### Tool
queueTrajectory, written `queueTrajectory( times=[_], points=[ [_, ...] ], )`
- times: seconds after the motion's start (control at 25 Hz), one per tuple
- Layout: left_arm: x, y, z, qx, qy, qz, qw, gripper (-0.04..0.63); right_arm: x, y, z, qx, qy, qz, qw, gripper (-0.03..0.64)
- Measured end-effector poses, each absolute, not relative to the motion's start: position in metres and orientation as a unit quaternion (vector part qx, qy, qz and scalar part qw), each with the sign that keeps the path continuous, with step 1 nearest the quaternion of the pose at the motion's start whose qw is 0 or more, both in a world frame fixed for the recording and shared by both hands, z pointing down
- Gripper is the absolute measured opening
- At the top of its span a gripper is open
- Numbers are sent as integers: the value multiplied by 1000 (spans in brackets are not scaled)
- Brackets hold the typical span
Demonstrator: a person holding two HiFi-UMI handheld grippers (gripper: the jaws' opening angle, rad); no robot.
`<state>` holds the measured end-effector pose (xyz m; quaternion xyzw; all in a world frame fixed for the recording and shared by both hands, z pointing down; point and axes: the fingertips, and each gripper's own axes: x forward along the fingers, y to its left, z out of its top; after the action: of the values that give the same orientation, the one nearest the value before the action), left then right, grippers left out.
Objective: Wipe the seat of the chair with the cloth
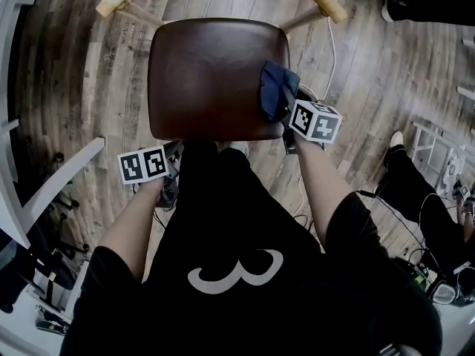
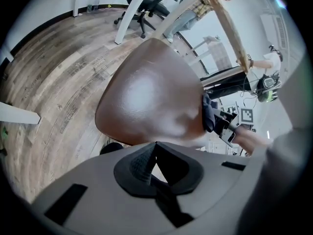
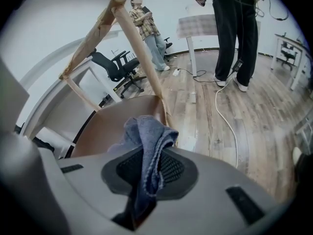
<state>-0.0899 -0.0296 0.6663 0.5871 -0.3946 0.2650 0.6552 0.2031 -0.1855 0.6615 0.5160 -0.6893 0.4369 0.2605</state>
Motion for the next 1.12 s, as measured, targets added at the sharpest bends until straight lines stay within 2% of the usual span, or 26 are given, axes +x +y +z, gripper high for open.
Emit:
queueTrajectory(
  times=[0.32, 0.72, 1.12],
  points=[
    [-74, -2, 663, 591, -405, 261, 647, 12, 214, -183, 658, 517, -691, 437, 252, 54],
    [-74, 40, 676, 574, -410, 255, 662, 12, 205, -179, 610, 526, -712, 440, 154, 54],
    [-101, 57, 688, 570, -386, 271, 672, 12, 135, -177, 580, 494, -730, 464, 89, 54]
  ],
)
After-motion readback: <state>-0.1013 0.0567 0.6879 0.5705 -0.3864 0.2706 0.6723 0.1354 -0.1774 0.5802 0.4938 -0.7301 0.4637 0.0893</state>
